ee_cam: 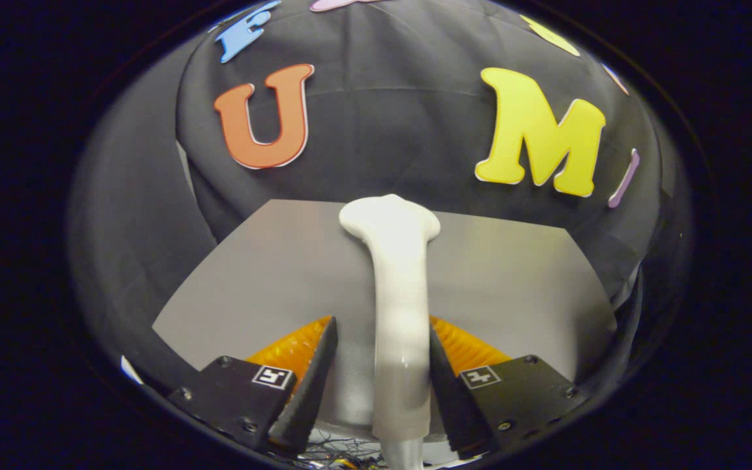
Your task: Iron the clothes twice with a garment steamer, once on the left side and once on the right side.
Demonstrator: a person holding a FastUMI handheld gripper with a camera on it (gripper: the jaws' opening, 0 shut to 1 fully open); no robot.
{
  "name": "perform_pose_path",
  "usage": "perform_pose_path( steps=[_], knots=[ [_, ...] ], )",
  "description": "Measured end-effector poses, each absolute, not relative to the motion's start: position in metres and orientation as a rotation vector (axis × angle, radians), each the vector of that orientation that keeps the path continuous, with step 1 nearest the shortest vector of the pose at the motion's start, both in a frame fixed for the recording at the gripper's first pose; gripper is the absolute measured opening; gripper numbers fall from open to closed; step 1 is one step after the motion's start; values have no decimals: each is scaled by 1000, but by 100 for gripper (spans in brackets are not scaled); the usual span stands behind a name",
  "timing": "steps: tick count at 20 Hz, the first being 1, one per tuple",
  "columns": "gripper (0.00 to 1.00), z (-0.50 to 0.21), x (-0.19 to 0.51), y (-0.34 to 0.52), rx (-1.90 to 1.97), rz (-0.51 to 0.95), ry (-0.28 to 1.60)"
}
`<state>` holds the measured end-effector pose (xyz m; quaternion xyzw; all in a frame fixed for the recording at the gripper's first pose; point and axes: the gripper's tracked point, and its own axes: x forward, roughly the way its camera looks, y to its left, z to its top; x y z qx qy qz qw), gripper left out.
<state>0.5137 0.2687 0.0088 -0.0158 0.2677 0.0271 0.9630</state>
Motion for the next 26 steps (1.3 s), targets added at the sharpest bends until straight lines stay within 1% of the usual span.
perform_pose_path(
  steps=[1,3,7,10,14,17,21,26],
  knots=[
    [63,9,518,261,-17,33,552],
    [41,11,518,264,9,59,568],
    [33,14,515,263,56,129,540],
    [32,26,500,253,81,143,493],
    [32,49,463,244,94,192,400],
    [32,75,419,235,89,238,317],
    [32,106,340,217,98,289,215],
    [32,122,240,172,165,313,133]
  ],
)
